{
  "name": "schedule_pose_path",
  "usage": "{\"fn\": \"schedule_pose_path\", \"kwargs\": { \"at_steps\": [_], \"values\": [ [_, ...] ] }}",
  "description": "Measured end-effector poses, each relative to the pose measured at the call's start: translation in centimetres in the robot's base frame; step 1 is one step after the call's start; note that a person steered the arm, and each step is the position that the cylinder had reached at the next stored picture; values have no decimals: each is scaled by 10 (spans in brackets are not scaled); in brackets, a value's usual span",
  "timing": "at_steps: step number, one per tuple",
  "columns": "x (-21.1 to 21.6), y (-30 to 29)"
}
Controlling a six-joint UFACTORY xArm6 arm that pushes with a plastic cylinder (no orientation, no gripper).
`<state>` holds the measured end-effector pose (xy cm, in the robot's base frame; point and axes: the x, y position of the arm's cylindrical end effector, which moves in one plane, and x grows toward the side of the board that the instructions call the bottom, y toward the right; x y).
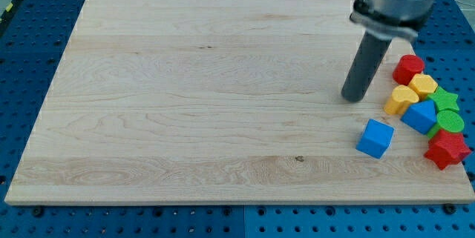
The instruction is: Touch the left of the red star
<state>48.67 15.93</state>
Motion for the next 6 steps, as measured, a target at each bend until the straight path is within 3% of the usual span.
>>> {"fn": "schedule_pose_path", "kwargs": {
  "at_steps": [3,4,6],
  "values": [
    [95,-4],
    [119,20],
    [119,33]
  ]
}}
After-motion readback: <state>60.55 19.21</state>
